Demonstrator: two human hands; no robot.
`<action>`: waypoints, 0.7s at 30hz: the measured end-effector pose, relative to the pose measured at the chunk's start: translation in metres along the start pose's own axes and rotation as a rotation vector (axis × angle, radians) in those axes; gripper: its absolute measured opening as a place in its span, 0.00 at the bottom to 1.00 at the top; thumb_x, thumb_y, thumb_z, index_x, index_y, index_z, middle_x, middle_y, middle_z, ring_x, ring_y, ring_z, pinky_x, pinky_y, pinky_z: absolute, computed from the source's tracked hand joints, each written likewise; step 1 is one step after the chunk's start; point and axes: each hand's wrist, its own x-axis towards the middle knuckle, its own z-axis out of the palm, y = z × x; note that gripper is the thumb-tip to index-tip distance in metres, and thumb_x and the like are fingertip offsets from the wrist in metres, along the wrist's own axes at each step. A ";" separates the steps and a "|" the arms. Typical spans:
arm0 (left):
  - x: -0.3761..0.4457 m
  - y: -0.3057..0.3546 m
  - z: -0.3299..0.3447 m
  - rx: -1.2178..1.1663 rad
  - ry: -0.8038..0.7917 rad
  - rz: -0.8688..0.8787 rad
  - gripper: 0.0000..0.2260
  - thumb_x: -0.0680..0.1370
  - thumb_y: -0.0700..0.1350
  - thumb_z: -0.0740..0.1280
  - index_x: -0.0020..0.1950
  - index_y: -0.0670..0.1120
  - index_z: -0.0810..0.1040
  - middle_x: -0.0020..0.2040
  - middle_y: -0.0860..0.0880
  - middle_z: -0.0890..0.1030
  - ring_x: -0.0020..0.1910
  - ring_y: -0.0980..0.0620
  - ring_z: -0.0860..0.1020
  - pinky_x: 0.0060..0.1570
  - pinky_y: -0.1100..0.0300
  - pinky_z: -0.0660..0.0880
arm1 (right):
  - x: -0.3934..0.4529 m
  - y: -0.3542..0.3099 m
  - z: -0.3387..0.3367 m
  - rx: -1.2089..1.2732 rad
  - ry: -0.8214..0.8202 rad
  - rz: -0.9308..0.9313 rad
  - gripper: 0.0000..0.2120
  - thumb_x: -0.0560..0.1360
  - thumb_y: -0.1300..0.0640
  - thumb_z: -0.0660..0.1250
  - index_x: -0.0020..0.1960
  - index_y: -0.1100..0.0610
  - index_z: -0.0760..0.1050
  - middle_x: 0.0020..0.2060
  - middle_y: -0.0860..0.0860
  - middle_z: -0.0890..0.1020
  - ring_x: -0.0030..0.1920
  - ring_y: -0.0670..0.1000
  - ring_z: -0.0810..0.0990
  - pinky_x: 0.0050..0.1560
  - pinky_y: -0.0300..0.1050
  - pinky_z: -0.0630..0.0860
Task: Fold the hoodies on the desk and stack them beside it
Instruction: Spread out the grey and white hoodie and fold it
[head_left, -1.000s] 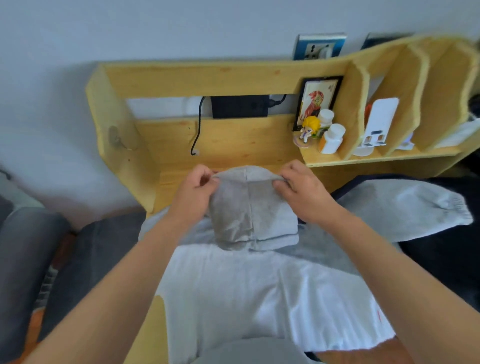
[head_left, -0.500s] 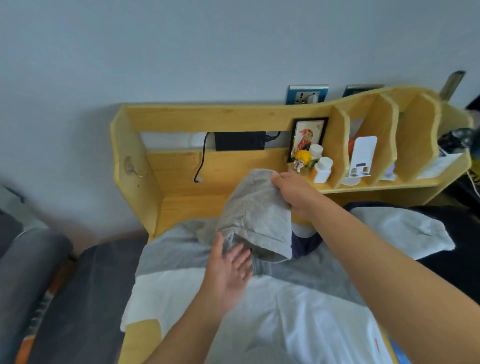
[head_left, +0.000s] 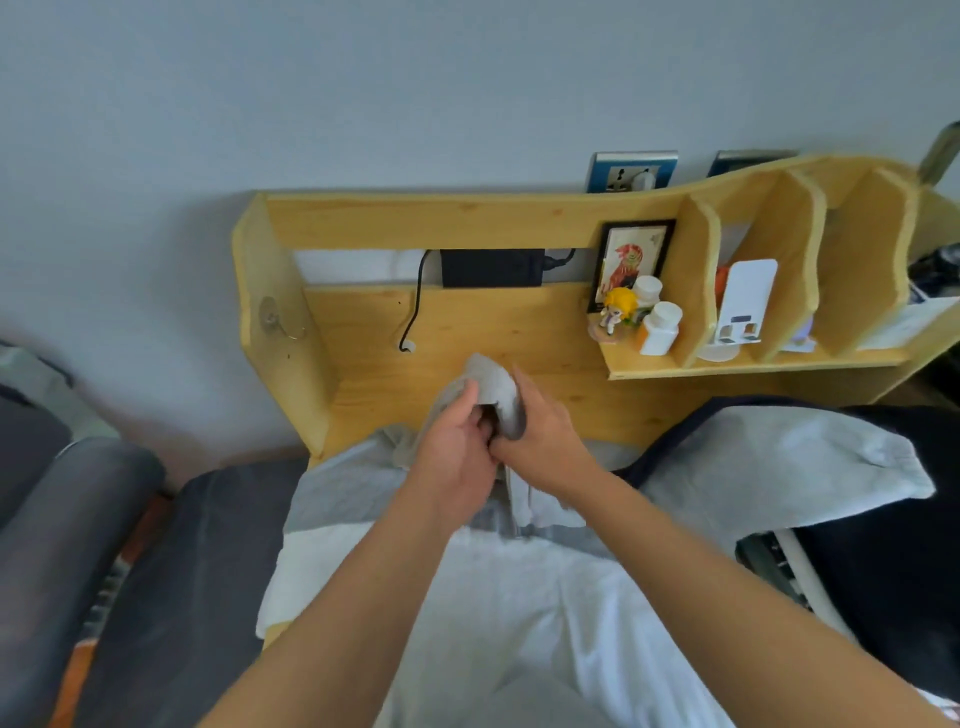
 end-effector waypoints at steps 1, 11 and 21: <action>0.001 0.004 0.002 0.145 -0.056 0.017 0.22 0.85 0.56 0.57 0.74 0.45 0.73 0.69 0.44 0.79 0.70 0.47 0.76 0.73 0.45 0.69 | 0.009 -0.004 0.000 -0.013 0.031 -0.051 0.35 0.66 0.51 0.67 0.72 0.52 0.67 0.61 0.51 0.78 0.63 0.57 0.75 0.63 0.56 0.73; 0.031 0.063 -0.042 1.571 0.241 0.179 0.39 0.83 0.49 0.64 0.83 0.53 0.39 0.83 0.41 0.43 0.82 0.39 0.44 0.80 0.42 0.49 | 0.086 -0.013 -0.099 -0.351 0.356 -0.067 0.14 0.72 0.70 0.61 0.51 0.60 0.80 0.47 0.58 0.77 0.47 0.58 0.76 0.45 0.47 0.71; 0.066 0.049 0.025 1.478 0.026 0.438 0.44 0.71 0.61 0.74 0.80 0.58 0.53 0.70 0.49 0.75 0.66 0.46 0.76 0.63 0.44 0.76 | 0.077 -0.045 -0.119 -0.093 -0.017 -0.232 0.19 0.73 0.71 0.58 0.48 0.50 0.79 0.42 0.48 0.82 0.47 0.51 0.80 0.46 0.49 0.77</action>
